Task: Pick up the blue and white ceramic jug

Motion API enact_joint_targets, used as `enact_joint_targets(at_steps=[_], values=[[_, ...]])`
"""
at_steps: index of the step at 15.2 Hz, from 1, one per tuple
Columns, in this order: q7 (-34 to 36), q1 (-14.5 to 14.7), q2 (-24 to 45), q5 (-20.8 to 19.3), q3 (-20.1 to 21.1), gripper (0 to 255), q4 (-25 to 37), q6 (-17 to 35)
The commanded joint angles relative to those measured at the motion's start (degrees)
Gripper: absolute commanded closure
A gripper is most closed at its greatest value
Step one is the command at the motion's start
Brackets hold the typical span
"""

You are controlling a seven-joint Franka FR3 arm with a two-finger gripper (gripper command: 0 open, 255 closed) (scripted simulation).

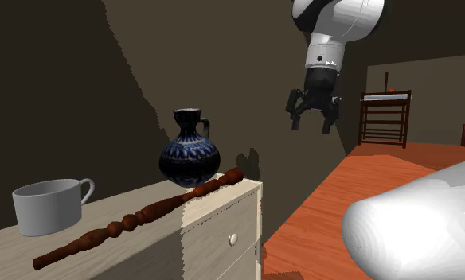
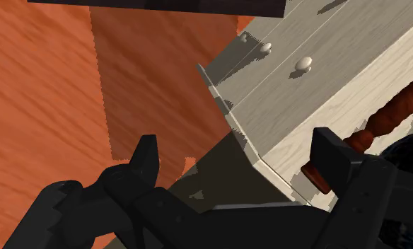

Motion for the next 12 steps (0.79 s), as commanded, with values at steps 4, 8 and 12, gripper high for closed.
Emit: enact_joint_targets(at_steps=[4, 8, 12], values=[[6.56, 0.28, 4.05, 2.38, 4.15, 0, 3.75, -0.18], [15.21, 0.26, 10.52, 4.71, 9.28, 0, 9.97, -0.46], [23.93, -0.04, 18.08, 5.88, 14.02, 0, 17.55, -0.97]])
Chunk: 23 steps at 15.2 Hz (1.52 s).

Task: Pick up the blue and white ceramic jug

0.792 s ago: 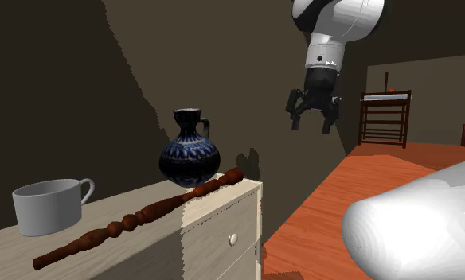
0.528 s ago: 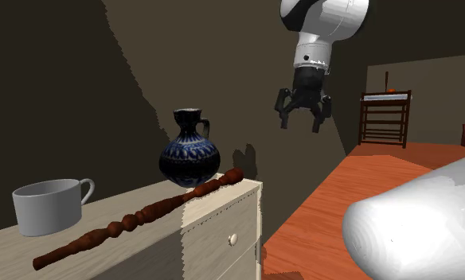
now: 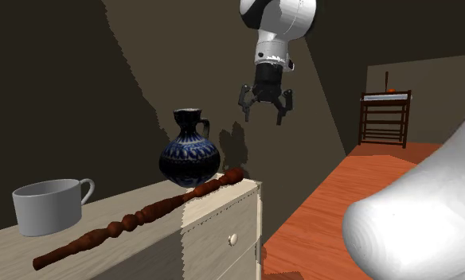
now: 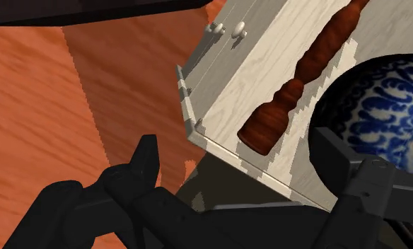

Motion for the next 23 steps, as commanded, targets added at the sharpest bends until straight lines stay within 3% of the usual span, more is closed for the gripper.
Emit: enact_joint_targets(at_steps=[1, 10, 16, 23], values=[[4.36, -0.3, 4.15, 0.19, 2.04, 0, 4.57, -0.74], [25.25, 0.41, 26.23, -3.44, 10.95, 0, 28.5, -4.51], [39.14, 5.79, 45.81, -10.37, 14.01, 0, 52.96, -11.82], [37.69, 4.7, 42.78, -9.09, 13.53, 0, 43.32, -5.09]])
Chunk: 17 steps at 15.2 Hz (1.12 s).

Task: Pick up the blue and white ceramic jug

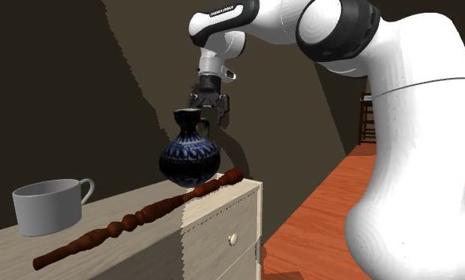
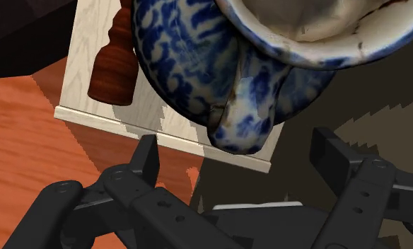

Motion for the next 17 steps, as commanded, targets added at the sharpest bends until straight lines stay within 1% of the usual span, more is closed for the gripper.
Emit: enact_joint_targets(at_steps=[1, 2, 3, 12, 17], values=[[-0.25, -0.21, -0.62, 0.25, -0.04, 0, -2.0, 1.43], [-0.25, -0.22, -0.63, 0.25, -0.04, 0, -2.02, 1.44], [-0.2, -0.18, -0.61, 0.25, -0.02, 255, -2.0, 1.45], [-0.25, -0.21, -0.62, 0.25, -0.04, 255, -2.0, 1.43], [0.7, 0.55, 1.27, -0.52, 0.15, 255, 4.49, -3.22]])
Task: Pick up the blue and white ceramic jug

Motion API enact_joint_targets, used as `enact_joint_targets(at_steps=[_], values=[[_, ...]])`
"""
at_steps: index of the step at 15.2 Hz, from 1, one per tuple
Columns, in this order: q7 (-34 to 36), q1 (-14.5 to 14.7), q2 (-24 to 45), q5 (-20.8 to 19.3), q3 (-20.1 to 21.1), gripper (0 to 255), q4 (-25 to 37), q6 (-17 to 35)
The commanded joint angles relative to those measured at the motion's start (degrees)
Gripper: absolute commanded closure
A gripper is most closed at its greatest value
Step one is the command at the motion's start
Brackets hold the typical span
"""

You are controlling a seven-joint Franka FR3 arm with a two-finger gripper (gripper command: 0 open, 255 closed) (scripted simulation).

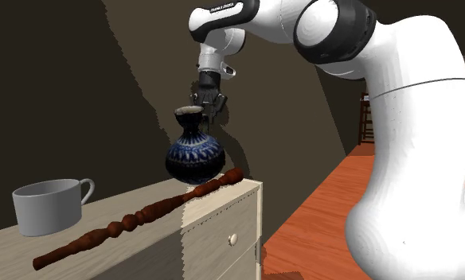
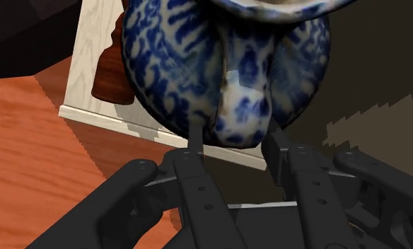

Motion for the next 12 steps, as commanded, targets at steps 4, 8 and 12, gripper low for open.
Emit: enact_joint_targets(at_steps=[4, 8, 12], values=[[0.98, 0.96, 2.18, -0.93, 0.17, 255, 7.06, -4.77], [2.01, 2.42, 5.16, -2.17, 0.33, 255, 14.71, -9.52], [2.64, 3.61, 7.36, -3.1, 0.37, 255, 19.91, -12.55]])
